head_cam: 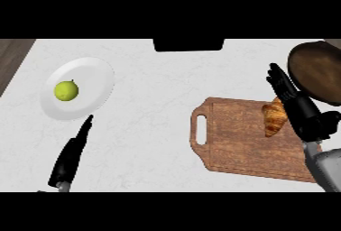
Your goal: Pick the croissant from the cutting board and place it in the pan
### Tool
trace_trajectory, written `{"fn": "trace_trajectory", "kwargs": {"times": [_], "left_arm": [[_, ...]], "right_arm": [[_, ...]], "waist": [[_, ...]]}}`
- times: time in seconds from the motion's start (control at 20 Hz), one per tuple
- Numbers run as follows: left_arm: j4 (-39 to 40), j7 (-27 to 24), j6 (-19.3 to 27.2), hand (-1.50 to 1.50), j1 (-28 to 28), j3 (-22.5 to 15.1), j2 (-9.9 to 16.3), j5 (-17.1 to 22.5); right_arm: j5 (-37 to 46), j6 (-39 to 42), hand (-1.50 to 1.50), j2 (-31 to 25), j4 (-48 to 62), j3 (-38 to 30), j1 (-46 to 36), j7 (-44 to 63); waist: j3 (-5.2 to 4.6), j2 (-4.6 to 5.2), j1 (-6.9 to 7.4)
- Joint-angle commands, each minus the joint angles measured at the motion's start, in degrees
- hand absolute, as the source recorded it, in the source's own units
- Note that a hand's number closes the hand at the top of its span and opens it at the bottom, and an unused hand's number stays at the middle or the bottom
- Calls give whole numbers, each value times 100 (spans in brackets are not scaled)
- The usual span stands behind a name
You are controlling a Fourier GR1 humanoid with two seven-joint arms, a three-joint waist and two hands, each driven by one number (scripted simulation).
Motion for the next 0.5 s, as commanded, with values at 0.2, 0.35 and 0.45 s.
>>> {"fn": "trace_trajectory", "kwargs": {"times": [0.2, 0.35, 0.45], "left_arm": [[-977, -476, 161, 0, -782, 804, -47, 385], [-800, -398, 2, 0, -1039, 1012, -162, 721], [-690, -553, 60, 0, -1015, 1053, -173, 650]], "right_arm": [[-1121, 1895, 150, -364, 1172, -737, 150, -889], [-3, 984, 150, -620, 1786, -903, 477, -1706], [100, 415, -150, -597, 1613, -1299, 764, -2433]], "waist": [[-127, 52, 154], [-139, 45, 6], [-141, 6, -147]]}}
